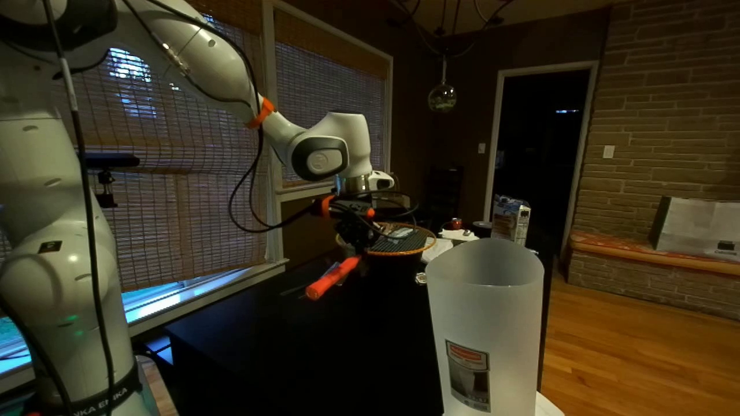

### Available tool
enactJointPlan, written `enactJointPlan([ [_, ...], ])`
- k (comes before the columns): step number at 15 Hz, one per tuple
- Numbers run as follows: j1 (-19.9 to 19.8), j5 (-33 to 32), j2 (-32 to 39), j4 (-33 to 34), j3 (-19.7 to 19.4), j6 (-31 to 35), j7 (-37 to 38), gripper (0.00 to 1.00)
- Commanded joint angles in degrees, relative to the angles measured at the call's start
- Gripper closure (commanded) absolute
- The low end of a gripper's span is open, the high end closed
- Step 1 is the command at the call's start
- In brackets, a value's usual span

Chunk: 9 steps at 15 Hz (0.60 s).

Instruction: Use the tennis racket to move the object

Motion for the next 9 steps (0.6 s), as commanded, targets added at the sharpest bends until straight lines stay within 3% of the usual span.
enactJointPlan([
  [1,0.8,-2.1,-1.0,1.0,-1.3,-2.2,2.4,0.97],
  [9,0.3,-1.7,-1.9,0.2,-3.2,-3.2,2.4,0.97],
])
